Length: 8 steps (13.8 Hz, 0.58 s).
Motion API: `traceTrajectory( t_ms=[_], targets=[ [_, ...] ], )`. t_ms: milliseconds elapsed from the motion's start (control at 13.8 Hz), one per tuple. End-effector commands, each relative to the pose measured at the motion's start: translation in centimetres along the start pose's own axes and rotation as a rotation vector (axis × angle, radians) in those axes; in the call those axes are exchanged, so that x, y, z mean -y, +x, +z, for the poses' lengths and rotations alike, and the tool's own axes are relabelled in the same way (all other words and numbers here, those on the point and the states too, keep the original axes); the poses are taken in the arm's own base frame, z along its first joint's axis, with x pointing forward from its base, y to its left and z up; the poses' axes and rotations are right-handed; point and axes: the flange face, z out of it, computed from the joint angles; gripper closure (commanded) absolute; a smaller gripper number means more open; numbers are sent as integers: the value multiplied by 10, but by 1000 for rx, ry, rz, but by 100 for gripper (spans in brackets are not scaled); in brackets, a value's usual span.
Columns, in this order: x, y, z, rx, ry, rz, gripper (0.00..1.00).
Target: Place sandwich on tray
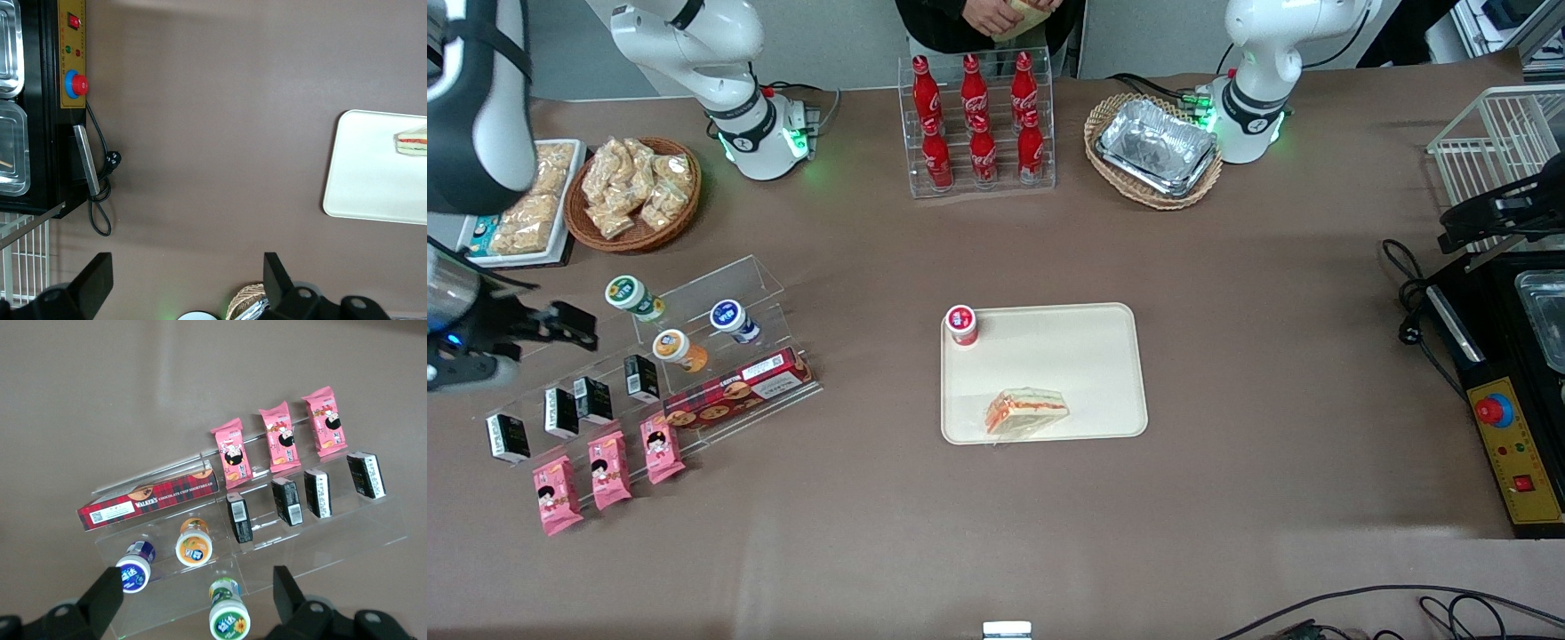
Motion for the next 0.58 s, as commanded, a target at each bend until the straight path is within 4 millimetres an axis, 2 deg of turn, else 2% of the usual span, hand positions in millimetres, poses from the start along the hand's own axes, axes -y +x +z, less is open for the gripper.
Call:
traceTrajectory(
  t_ms=[0, 291, 509],
  targets=[
    [-13, -37, -17, -56, 52, 26, 0],
    [-9, -70, -24, -109, 45, 29, 0],
    [-6, -72, -26, -87, 50, 37, 0]
  ],
)
